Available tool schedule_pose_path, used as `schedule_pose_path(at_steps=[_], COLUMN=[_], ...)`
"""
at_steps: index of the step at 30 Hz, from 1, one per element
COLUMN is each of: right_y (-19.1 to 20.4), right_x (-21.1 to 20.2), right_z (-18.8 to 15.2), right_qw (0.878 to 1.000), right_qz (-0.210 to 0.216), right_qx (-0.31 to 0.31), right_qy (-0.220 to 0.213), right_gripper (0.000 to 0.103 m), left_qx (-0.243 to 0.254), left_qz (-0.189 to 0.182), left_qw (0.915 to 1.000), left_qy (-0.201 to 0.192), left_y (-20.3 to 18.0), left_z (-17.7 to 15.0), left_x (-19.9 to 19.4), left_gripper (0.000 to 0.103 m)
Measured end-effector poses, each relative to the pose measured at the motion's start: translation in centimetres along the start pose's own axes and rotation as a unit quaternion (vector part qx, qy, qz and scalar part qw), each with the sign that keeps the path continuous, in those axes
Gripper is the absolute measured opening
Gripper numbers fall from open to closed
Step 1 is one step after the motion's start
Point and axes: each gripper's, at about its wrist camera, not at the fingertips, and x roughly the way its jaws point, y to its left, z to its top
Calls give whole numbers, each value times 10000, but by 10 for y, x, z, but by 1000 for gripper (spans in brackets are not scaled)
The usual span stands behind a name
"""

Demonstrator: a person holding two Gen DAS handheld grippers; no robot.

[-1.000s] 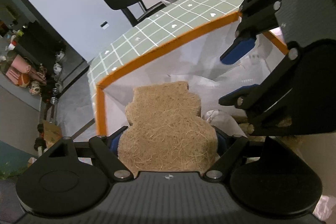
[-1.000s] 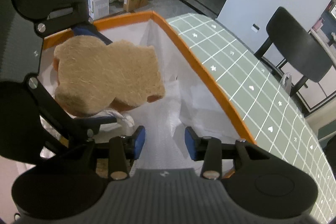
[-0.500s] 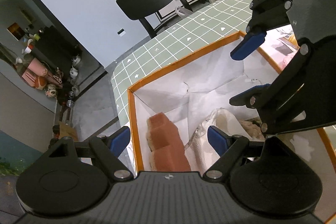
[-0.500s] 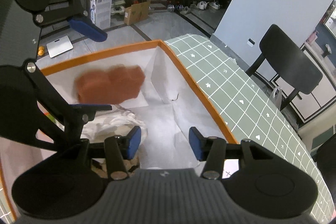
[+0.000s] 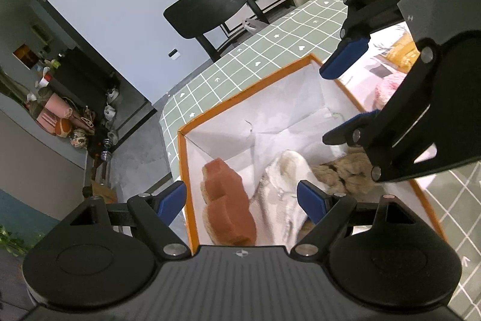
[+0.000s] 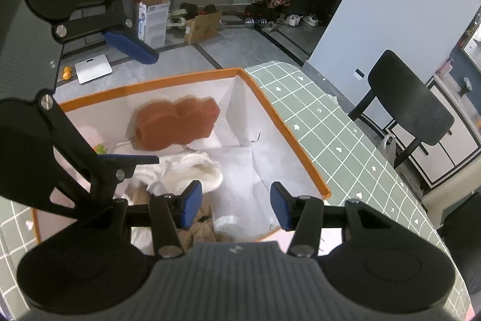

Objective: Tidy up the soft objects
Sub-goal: 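Open both grippers to release the coir pad and bag, then withdraw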

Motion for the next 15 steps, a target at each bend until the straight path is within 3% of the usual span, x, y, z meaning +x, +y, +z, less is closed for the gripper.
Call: schedule_pose_path(at_steps=[6,15], right_y=[4,20], right_x=[-26,-57], right_z=[-21,-65], right_qw=[9998,9986], right_qz=[128,404], right_qx=[-60,-191], right_qy=[-141,-264], right_gripper=[50,51], left_qx=[-290,-293], left_qz=[-261,-609], left_qw=[9988,9961], left_qy=[-291,-570], left_y=[-12,-56], left_z=[-10,-29], left_x=[-21,-45], left_gripper=[97,97])
